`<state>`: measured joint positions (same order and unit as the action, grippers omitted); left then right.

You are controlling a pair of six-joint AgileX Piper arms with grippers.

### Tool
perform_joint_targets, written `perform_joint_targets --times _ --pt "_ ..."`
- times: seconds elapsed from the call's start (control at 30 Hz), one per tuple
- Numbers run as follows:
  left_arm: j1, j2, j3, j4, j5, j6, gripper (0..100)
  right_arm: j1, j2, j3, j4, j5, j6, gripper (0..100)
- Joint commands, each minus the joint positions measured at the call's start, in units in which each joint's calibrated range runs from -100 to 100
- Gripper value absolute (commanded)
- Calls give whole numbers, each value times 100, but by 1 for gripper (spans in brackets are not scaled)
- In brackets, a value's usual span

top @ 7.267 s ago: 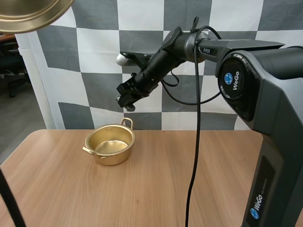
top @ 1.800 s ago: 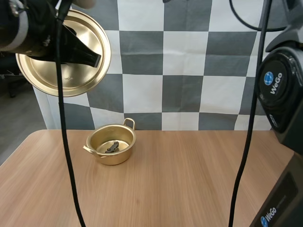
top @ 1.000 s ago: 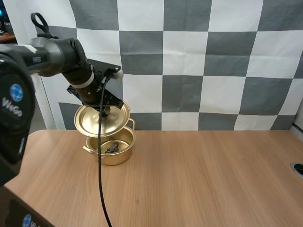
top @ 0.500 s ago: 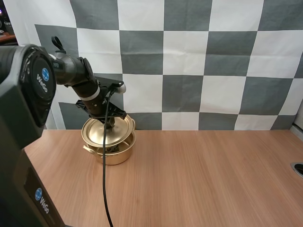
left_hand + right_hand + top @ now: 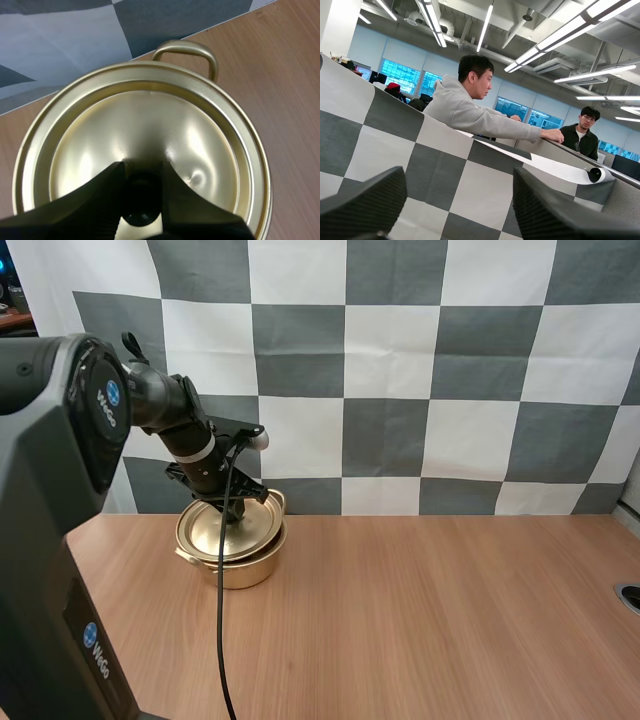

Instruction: Open the pot, put the car inside, and close it

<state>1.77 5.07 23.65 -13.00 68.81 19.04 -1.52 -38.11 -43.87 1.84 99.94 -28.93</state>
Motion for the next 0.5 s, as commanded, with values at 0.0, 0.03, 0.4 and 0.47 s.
perform_joint_targets --times 0.0,0.03,0.4,0.47 --pt "0 8 5 -2 -4 12 0 -3 -1 4 0 6 17 100" --pt "0 8 5 -2 -4 12 0 -3 -1 4 0 6 25 100" --pt "0 8 5 -2 86 145 0 -3 -1 4 0 6 28 100" --pt "0 8 5 -2 166 203 0 -3 -1 4 0 6 28 100"
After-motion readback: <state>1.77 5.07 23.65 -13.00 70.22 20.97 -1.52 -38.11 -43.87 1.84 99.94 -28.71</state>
